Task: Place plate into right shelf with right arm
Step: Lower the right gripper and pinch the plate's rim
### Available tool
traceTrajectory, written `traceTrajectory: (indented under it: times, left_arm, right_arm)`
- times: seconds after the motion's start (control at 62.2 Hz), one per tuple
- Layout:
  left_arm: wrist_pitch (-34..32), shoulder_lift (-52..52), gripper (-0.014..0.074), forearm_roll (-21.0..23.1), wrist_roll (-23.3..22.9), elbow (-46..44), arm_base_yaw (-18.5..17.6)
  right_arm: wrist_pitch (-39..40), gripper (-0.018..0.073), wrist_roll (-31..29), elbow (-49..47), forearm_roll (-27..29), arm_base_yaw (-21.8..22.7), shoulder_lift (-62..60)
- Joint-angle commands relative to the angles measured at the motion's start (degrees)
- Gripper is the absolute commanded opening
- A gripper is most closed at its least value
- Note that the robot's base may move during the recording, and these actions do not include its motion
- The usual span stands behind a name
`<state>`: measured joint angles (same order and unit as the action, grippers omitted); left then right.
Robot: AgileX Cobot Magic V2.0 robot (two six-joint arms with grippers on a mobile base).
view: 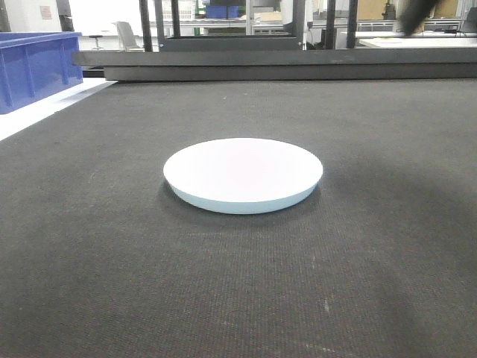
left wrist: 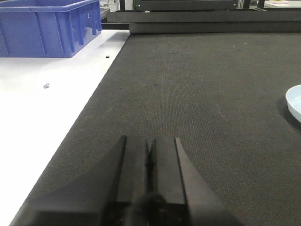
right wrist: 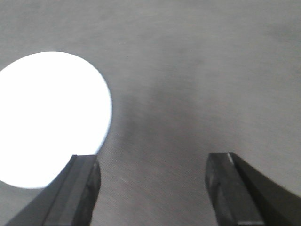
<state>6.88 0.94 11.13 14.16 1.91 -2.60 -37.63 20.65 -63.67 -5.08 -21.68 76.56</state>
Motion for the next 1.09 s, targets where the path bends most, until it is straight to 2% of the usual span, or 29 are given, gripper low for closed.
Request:
traceTrajectory:
  times: [0.0, 0.209, 0.402, 0.595, 0.82, 1.077]
  left_arm:
    - [-4.7, 0.6, -0.0047, 0.3, -0.2, 0.3, -0.3]
    - [-4.7, 0.6, -0.0047, 0.3, -0.2, 0.3, -0.3]
    - [-4.7, 0.6, -0.0047, 0.3, -0.2, 0.3, -0.3]
    - [-4.7, 0.6, -0.0047, 0.3, -0.2, 0.3, -0.3]
    - [-4.7, 0.6, -0.0047, 0.3, -0.2, 0.3, -0.3]
    - [-4.7, 0.6, -0.0047, 0.3, -0.2, 0.3, -0.3]
  right_arm:
    - [1.0, 0.0565, 3.1, -7.6, -2.3, -2.7, 5.3]
    - [-2.9, 0.0564, 4.0, -19.2, -3.4, -6.6, 20.0]
    - [-6.5, 0.0564, 4.0, -25.4, -4.1, -7.3, 27.7]
    - [-6.2, 0.0548, 4.0, -25.6, -4.7, -7.3, 30.5]
    - [-5.9, 0.0365, 4.0, -25.6, -5.5, -7.3, 32.1]
    - [-5.7, 0.0365, 4.0, -25.6, -6.7, -7.2, 33.8]
